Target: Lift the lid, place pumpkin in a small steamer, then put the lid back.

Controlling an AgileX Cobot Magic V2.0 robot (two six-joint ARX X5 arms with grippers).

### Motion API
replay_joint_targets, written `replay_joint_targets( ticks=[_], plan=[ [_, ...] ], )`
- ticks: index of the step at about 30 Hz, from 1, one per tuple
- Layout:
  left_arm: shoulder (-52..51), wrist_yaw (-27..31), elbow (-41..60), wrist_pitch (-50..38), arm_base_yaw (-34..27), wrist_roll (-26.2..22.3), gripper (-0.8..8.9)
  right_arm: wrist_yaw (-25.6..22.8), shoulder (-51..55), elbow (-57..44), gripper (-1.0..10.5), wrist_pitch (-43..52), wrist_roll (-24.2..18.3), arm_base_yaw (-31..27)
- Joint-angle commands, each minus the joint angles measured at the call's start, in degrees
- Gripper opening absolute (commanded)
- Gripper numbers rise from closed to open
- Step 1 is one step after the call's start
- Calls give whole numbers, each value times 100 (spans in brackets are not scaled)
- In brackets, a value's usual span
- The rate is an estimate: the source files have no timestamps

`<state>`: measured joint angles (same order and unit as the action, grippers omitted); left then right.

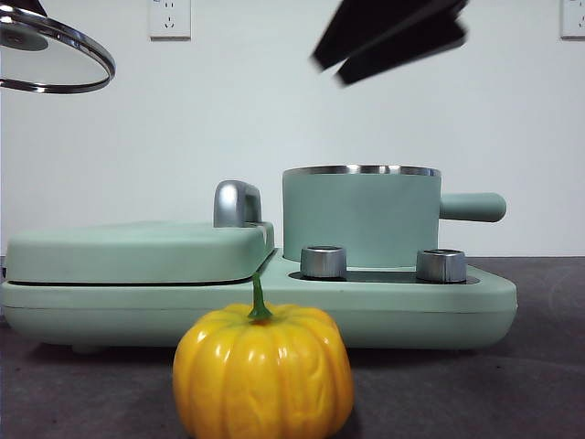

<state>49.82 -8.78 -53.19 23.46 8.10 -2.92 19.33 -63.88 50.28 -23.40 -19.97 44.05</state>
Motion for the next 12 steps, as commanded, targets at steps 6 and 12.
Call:
replay_joint_targets(
  ticks=[6,12],
  plan=[
    [-15,0,-90,-201,0,87,11,-37,-804,85,368,-166,-125,586],
    [-15,0,-90,-201,0,87,11,-369,-1233,85,408,-284,-358,883]
  ],
)
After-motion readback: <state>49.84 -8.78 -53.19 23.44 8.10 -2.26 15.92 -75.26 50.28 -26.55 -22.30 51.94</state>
